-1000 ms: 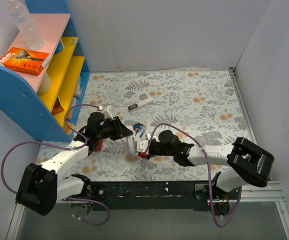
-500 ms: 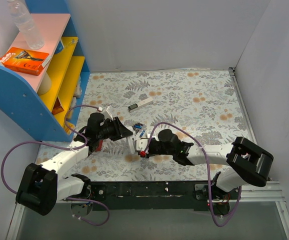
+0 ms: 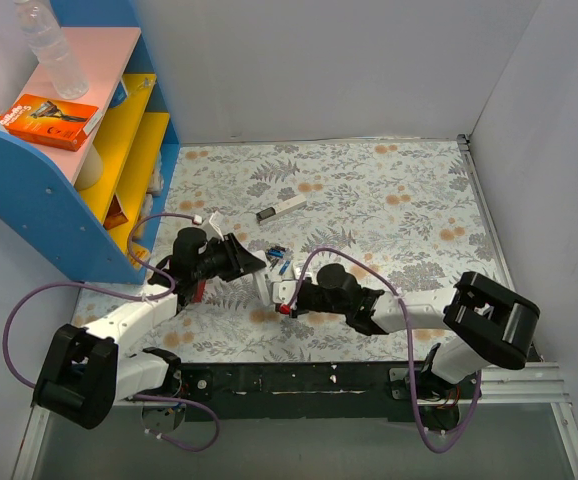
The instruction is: Load the batteries into the remote control
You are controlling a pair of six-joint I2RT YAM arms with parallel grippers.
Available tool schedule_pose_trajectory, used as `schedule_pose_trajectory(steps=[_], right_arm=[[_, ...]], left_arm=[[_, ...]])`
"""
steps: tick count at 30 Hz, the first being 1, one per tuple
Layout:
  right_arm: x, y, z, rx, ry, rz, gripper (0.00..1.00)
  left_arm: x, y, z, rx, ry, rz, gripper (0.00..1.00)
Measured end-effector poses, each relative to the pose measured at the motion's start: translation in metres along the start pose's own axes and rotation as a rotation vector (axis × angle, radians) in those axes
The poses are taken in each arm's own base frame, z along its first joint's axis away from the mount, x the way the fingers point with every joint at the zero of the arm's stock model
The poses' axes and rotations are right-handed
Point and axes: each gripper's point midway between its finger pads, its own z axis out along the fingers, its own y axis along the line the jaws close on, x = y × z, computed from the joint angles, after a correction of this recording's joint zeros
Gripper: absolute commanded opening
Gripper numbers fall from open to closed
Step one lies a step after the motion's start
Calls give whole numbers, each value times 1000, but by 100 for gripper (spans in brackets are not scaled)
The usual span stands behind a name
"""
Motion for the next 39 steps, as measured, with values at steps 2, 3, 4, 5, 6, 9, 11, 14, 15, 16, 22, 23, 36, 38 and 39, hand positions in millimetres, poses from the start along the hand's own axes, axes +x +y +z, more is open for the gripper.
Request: schedule_pose_trajectory(steps=[2, 3, 4, 5, 6, 9, 11, 14, 15, 16, 22, 23, 36, 38, 39], right_arm=[[3, -2, -1, 34, -4, -9, 31], [4, -3, -1, 56, -7, -15, 29], [5, -3, -2, 73, -10, -20, 29], [7, -4, -2, 90, -14, -26, 29], [8, -4, -3, 104, -14, -31, 29], [12, -7, -3, 147, -8, -50, 29], [13, -10, -4, 171, -3, -66, 28], [16, -10, -5, 197, 12, -95, 28], [17, -10, -5, 201, 19, -105, 27], [18, -10, -5, 205, 25, -112, 27], [22, -18, -6, 255, 52, -154, 23], [23, -21, -6, 269, 59, -160, 23], [14, -56, -15, 418, 61, -175, 37], [11, -52, -17, 393, 52, -145, 47], [6, -49, -19, 377, 36, -127, 50]], left_arm=[[-2, -1, 1, 7, -7, 4, 0], [-2, -1, 2, 9, -8, 5, 0], [-3, -1, 2, 9, -9, 4, 0], [-3, 0, 3, 8, -9, 1, 0], [-3, 1, 4, 8, -11, -2, 0], [-5, 3, 8, 7, -19, -7, 0], [-5, 4, 10, 5, -20, -10, 0], [-5, 8, 13, -5, -18, -18, 0], [-4, 9, 14, -10, -16, -20, 0], [-3, 10, 14, -15, -14, -21, 0], [-11, 10, 15, -48, -26, 5, 0], [-13, 10, 16, -55, -28, 11, 0], [34, 13, 9, -97, 151, -8, 0], [27, 10, 8, -93, 121, 4, 0], [24, 8, 8, -84, 107, 11, 0]])
